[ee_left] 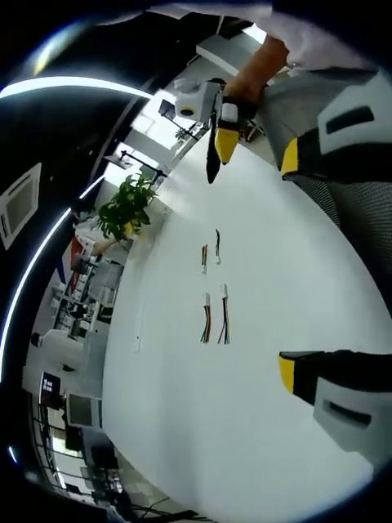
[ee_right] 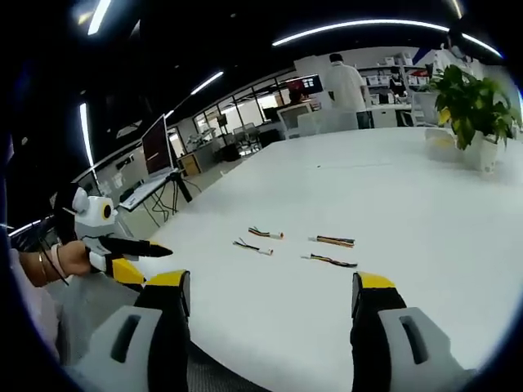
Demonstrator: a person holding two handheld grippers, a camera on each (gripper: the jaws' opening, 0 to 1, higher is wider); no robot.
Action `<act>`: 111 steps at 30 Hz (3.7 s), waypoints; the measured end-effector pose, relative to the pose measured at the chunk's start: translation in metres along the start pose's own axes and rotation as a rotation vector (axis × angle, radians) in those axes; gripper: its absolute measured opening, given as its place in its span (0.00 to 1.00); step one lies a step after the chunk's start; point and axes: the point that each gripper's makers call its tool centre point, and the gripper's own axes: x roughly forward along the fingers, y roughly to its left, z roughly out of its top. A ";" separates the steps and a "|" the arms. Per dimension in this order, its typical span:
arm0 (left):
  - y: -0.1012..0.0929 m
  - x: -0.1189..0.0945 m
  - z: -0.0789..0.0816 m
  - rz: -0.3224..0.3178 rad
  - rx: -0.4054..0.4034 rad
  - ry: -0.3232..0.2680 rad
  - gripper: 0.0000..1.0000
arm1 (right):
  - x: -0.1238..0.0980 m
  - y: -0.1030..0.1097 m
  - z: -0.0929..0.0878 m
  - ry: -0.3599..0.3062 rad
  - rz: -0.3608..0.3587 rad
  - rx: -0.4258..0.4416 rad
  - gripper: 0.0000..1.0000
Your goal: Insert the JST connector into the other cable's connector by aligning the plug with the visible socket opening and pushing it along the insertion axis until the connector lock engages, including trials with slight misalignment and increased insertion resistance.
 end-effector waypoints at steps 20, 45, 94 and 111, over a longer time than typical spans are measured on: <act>0.001 0.002 0.000 0.010 0.012 0.006 0.85 | 0.000 0.003 0.001 -0.007 0.025 0.030 0.77; 0.003 0.003 -0.001 0.040 0.015 0.011 0.85 | 0.000 0.004 0.002 -0.019 0.047 0.064 0.75; 0.006 -0.001 0.060 -0.053 0.074 -0.075 0.81 | 0.013 0.009 0.040 -0.058 0.076 -0.031 0.68; -0.005 0.011 0.088 -0.146 0.147 -0.105 0.67 | 0.026 0.012 0.058 -0.067 0.109 -0.054 0.62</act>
